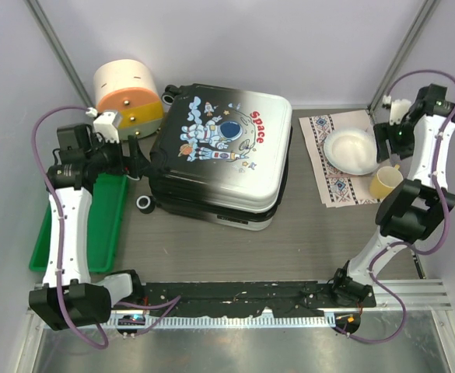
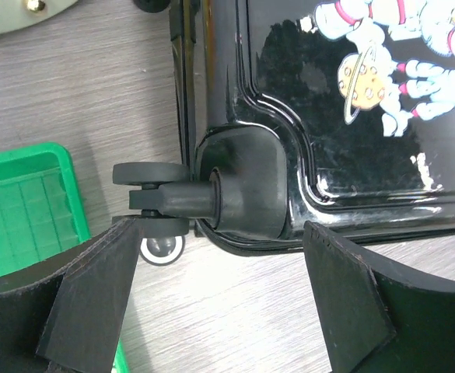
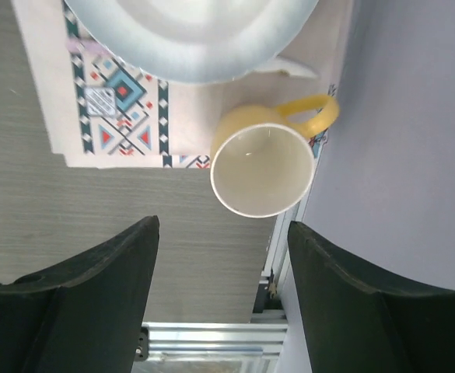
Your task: Open, take out, and arrange the luggage
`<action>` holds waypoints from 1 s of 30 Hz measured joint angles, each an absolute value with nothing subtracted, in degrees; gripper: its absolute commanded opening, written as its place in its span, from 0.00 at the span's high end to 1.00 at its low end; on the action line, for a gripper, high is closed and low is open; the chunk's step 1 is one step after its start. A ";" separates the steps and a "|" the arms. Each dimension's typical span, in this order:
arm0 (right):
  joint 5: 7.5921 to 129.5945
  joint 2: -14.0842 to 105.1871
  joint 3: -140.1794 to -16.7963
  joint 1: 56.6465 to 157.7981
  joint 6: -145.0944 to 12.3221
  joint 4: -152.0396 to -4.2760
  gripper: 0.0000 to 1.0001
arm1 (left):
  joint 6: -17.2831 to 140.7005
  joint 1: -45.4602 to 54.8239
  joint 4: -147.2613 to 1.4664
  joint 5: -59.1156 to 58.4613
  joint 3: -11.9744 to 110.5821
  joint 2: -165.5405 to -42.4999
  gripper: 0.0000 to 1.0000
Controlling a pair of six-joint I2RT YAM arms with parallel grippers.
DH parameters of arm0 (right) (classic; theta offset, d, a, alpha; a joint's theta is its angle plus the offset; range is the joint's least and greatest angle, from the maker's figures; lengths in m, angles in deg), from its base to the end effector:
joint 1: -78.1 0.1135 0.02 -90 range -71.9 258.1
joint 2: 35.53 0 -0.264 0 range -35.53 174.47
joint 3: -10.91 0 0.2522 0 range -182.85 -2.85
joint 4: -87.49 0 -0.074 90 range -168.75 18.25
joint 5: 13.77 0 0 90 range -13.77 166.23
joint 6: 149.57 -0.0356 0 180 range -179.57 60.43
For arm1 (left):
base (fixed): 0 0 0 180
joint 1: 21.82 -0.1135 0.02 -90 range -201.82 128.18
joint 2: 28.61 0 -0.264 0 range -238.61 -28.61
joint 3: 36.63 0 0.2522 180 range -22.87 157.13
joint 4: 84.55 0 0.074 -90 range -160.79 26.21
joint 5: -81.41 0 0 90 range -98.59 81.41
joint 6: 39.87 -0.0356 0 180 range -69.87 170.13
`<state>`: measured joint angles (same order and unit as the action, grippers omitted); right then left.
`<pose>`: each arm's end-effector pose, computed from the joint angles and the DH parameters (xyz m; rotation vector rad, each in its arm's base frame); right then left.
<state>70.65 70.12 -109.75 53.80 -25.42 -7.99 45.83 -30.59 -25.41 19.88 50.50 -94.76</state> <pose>0.3415 -0.1504 0.3305 -0.2630 2.7675 -0.1271 0.2314 0.0185 0.3802 0.1818 2.1681 -0.4248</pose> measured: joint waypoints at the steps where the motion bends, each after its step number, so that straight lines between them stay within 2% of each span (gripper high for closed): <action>1: 69.80 69.64 -112.15 53.98 -26.12 -6.96 0.29 | 47.12 -30.62 -25.15 19.79 51.13 -94.76 0.10; 6: 65.73 68.41 -124.39 59.07 -31.45 -7.31 0.30 | 54.45 -31.07 -24.42 19.27 52.11 -94.55 0.10; 12: 60.38 70.64 -129.88 70.61 -40.61 -19.51 0.37 | 63.49 -32.71 -22.04 18.98 52.01 -93.80 0.12; 18: 57.91 85.22 -136.48 76.45 -48.24 -35.53 0.40 | 70.38 -35.62 -18.89 21.45 46.21 -90.02 0.16; 30: 46.94 108.30 -136.91 76.84 -66.23 -66.17 0.48 | 76.96 -36.19 -15.66 24.10 35.94 -85.56 0.17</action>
